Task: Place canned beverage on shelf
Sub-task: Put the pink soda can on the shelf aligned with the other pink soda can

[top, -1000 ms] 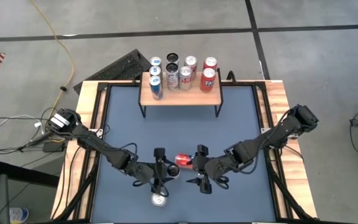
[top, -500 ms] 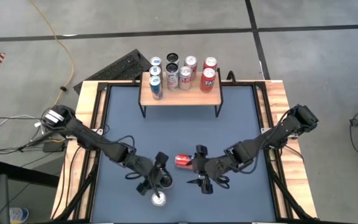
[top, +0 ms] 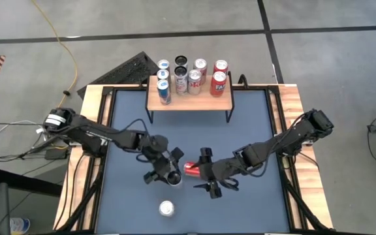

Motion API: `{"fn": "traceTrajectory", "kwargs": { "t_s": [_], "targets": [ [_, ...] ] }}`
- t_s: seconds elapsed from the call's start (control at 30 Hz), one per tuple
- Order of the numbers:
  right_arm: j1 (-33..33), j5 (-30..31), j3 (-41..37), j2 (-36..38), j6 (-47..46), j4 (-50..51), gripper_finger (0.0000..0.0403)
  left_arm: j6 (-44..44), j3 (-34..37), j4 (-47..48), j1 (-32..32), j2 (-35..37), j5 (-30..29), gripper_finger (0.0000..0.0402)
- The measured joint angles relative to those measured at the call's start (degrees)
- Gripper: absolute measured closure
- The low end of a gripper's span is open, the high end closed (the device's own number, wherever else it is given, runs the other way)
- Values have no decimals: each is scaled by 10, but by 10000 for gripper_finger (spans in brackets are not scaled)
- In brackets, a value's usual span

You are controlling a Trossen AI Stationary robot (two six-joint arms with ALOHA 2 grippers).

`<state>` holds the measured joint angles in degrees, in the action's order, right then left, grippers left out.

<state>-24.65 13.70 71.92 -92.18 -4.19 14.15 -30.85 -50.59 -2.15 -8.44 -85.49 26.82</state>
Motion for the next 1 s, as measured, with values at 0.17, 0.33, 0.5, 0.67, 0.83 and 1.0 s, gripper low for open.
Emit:
{"fn": "traceTrajectory", "kwargs": {
  "t_s": [0.17,0.33,0.5,0.67,0.83,1.0],
  "targets": [
    [3,-20,0,0,39,-20,86,-29,0,-11,57,-1,99,154],
    [18,-20,0,0,63,-49,86,-89,-1,-2,75,0,117,154],
    [40,-45,0,0,77,-75,86,-147,-1,38,74,0,136,154],
    [54,-49,1,-8,78,-76,86,-200,-1,74,74,-5,130,154],
    [67,-62,1,-20,79,-78,86,-195,-2,76,73,-34,104,153],
    [68,-65,0,-20,77,-75,86,-160,-3,64,56,-39,35,132]
  ]
}}
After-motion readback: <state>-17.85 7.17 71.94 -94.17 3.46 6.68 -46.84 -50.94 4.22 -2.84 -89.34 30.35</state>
